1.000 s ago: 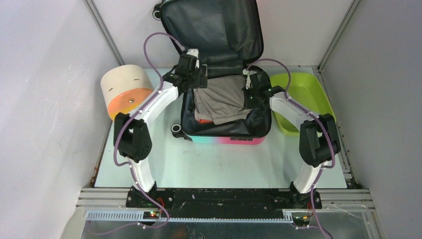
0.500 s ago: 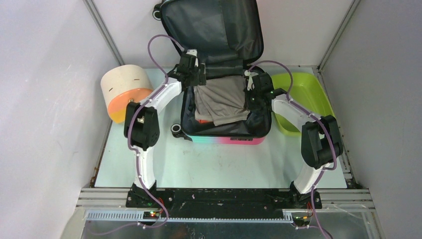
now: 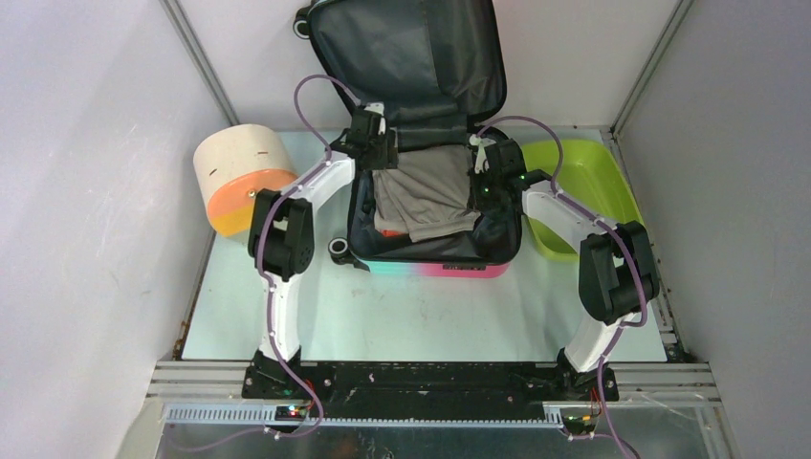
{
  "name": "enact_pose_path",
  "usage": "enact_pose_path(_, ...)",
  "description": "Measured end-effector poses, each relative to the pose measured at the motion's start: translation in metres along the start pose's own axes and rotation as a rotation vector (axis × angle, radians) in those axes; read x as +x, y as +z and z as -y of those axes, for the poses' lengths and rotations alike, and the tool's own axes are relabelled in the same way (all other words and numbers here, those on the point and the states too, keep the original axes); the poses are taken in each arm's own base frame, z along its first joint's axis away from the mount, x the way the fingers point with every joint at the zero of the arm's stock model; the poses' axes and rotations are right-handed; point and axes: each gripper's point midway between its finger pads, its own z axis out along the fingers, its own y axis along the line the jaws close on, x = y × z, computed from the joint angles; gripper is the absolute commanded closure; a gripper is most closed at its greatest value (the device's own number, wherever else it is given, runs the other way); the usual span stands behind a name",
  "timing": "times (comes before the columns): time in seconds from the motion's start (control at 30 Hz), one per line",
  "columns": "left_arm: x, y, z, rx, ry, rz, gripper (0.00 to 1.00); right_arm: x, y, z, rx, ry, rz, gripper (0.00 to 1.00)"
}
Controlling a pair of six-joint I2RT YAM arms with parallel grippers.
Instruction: Open, take out, and arrange the luggage
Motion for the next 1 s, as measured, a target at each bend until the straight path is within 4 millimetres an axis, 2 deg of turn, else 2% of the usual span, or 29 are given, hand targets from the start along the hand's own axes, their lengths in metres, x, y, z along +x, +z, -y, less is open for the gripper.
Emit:
enact_pose_path(0.13, 0.001, 0.006, 0.001, 0.002, -0.001, 0.002, 0.31, 0.0, 0.0, -0.001, -0.002, 0.009, 0.0, 1.0)
enact_pose_path(0.2, 0.0, 0.007, 0.001, 0.002, -0.002, 0.003, 0.39, 0.0, 0.0, -0.001, -0.002, 0.011, 0.0, 1.0)
enact_pose_path(0.27, -0.001, 0.007, 0.001, 0.008, -0.006, 0.006, 0.6, 0.0, 0.0, -0.001, 0.0, 0.018, 0.0, 1.0)
enact_pose_path(0.3, -0.001, 0.007, 0.001, 0.014, -0.01, 0.006, 0.65, 0.0, 0.0, -0.001, 0.002, 0.021, 0.0, 1.0)
enact_pose_path(0.33, -0.002, 0.007, 0.002, 0.02, -0.013, 0.007, 0.77, 0.0, 0.0, 0.0, 0.006, 0.025, 0.001, 1.0)
enact_pose_path(0.37, -0.002, 0.007, 0.001, 0.024, -0.016, 0.009, 0.82, 0.0, 0.0, 0.0, 0.009, 0.029, 0.002, 1.0)
enact_pose_path(0.4, -0.003, 0.007, 0.001, 0.027, -0.018, 0.01, 0.93, 0.0, 0.0, 0.0, 0.013, 0.034, 0.002, 1.0)
enact_pose_path(0.47, -0.004, 0.008, 0.003, 0.043, -0.021, 0.01, 0.99, 0.0, 0.001, -0.001, 0.016, 0.039, 0.004, 1.0)
enact_pose_path(0.57, -0.005, 0.007, 0.004, 0.056, -0.014, 0.011, 1.0, 0.0, 0.001, -0.005, 0.009, 0.039, 0.004, 0.99)
enact_pose_path(0.63, -0.007, 0.004, 0.005, 0.061, -0.003, 0.015, 1.0, 0.0, 0.001, -0.007, 0.007, 0.039, 0.004, 0.86)
enact_pose_path(0.67, -0.008, 0.003, 0.005, 0.061, 0.003, 0.017, 1.0, 0.0, 0.002, -0.008, 0.006, 0.043, 0.006, 0.74)
enact_pose_path(0.7, -0.01, 0.001, 0.005, 0.063, 0.01, 0.022, 1.0, 0.0, 0.002, -0.008, 0.009, 0.046, 0.008, 0.67)
enact_pose_path(0.73, -0.014, -0.002, 0.005, 0.064, 0.019, 0.028, 1.0, 0.0, 0.002, -0.008, 0.011, 0.051, 0.01, 0.56)
enact_pose_path(0.8, -0.023, -0.006, 0.007, 0.069, 0.034, 0.046, 1.0, 0.0, 0.003, -0.007, 0.02, 0.058, 0.014, 0.48)
enact_pose_path(1.0, -0.042, -0.013, 0.012, 0.085, 0.058, 0.077, 1.0, -0.002, 0.005, -0.004, 0.03, 0.078, 0.021, 0.45)
